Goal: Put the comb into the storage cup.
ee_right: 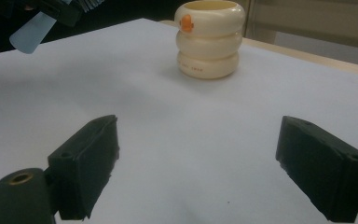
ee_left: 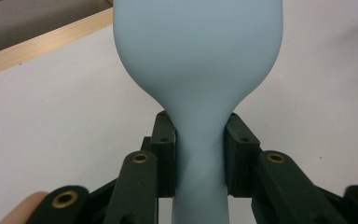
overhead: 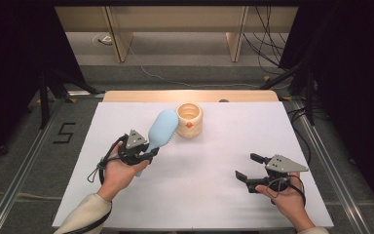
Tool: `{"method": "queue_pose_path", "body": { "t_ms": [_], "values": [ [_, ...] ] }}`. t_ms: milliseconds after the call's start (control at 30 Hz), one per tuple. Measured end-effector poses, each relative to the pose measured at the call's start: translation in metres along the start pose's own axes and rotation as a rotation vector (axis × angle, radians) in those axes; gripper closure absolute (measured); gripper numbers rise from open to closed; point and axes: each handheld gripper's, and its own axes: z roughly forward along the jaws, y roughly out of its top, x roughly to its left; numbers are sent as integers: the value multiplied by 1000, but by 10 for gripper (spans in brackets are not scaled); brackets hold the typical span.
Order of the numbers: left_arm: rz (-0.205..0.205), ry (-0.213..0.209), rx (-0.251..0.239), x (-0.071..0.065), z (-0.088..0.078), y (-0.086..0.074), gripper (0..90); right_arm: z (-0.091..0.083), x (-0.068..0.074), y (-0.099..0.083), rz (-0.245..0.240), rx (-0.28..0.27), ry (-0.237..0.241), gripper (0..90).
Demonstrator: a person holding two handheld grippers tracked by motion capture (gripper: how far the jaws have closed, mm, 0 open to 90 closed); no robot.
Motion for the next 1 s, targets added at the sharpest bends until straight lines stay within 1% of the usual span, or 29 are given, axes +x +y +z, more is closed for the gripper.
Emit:
{"method": "queue_pose_path", "body": {
  "t_ms": [367, 1000],
  "values": [
    [15, -8, -15, -7, 0, 2, 692, 0, 0, 0, 0, 1, 0, 141],
    [27, -24, -36, -17, 3, 4, 692, 1, 1, 1, 4, -8, 2, 140]
  ]
}}
